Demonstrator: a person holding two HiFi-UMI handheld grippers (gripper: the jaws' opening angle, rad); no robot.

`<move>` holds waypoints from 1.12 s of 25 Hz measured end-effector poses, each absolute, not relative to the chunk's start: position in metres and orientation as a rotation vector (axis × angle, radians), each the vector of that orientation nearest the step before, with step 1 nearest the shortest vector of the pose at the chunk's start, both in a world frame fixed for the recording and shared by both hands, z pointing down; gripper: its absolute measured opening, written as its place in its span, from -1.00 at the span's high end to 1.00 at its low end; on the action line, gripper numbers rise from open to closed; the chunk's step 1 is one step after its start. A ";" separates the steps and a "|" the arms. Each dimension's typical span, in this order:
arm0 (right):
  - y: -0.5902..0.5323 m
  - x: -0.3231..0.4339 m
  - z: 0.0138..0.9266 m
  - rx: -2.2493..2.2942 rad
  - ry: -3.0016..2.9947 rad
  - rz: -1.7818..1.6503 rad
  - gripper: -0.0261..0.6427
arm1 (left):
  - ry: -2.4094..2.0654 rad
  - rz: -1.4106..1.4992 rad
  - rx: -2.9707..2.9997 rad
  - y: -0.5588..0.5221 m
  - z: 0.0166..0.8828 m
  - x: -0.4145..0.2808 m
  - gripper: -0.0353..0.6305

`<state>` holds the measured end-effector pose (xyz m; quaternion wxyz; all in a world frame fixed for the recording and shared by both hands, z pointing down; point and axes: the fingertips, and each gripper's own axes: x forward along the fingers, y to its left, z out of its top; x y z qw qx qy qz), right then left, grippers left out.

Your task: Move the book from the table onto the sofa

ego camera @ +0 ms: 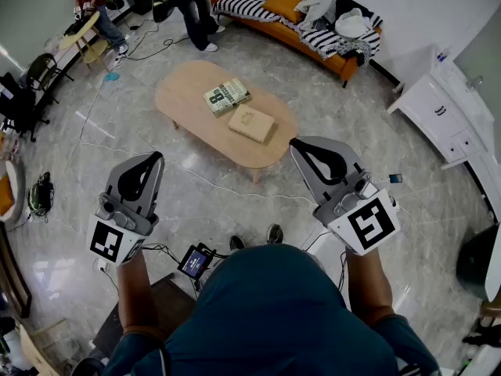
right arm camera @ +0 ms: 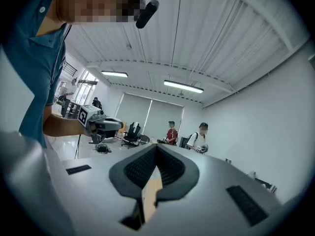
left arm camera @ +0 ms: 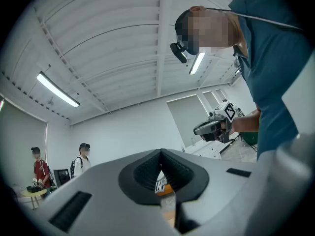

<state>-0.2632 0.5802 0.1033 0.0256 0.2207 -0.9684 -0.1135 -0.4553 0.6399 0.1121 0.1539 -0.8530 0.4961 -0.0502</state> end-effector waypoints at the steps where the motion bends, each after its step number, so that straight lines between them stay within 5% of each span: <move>1: 0.580 -0.264 0.104 0.682 -2.995 -0.351 0.88 | 1.409 -0.125 -2.436 0.639 0.109 -0.454 0.88; 28: 0.567 -0.318 0.119 0.778 -2.988 -0.372 0.88 | 1.352 -0.069 -2.511 0.622 0.129 -0.503 0.88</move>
